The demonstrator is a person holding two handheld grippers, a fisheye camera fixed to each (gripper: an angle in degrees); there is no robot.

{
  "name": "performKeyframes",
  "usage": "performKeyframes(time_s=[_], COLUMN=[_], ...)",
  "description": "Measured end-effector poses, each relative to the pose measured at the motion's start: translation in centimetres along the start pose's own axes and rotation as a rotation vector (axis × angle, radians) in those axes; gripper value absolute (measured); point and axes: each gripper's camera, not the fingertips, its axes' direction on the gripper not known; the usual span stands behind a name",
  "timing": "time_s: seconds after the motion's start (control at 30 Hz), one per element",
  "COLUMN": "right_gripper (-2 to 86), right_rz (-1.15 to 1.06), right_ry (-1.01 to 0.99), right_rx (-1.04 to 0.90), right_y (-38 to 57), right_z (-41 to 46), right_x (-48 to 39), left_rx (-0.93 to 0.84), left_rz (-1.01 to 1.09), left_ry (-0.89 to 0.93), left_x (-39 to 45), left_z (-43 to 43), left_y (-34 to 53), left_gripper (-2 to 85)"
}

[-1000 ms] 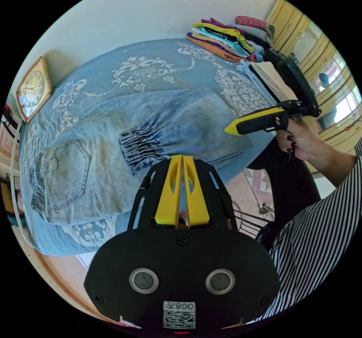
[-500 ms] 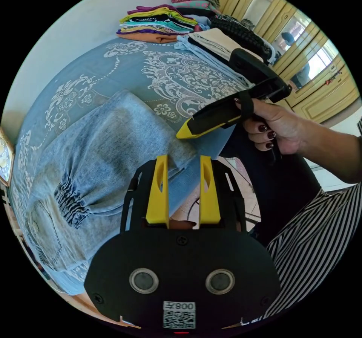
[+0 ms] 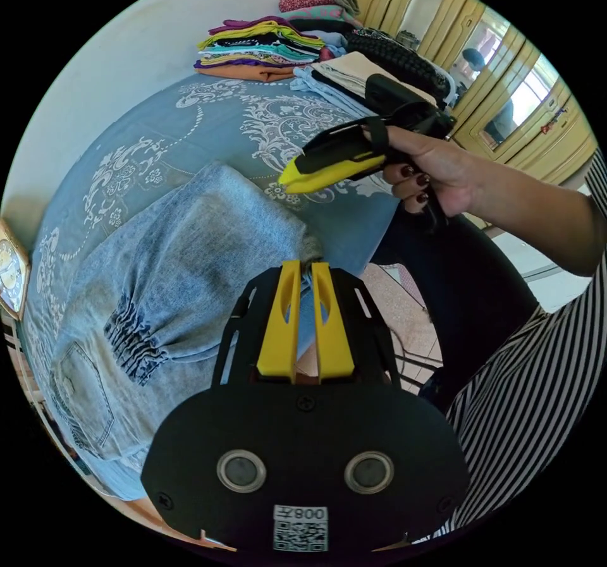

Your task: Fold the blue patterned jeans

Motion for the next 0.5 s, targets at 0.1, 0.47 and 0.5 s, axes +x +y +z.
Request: performKeyframes(time_s=[0.1,0.47,0.5], right_gripper=[8.5,6.2,4.9], right_rz=[0.009,0.075,0.082], right_ry=[-0.028,-0.070,-0.067], right_rx=[0.031,-0.044,-0.041], right_y=[-2.8,-9.6,-9.7], right_z=[-0.3,3.2,3.4], right_x=[0.6,2.0,2.0], left_rx=[0.024,0.045,0.042], left_rz=[-0.006,-0.013,-0.014], left_ry=[0.019,0.059,0.064], left_x=[-0.5,-2.9,-3.1], left_z=[-0.7,-1.9,-1.9], left_y=[0.4,2.1,2.2], left_gripper=[2.8,2.4,2.4])
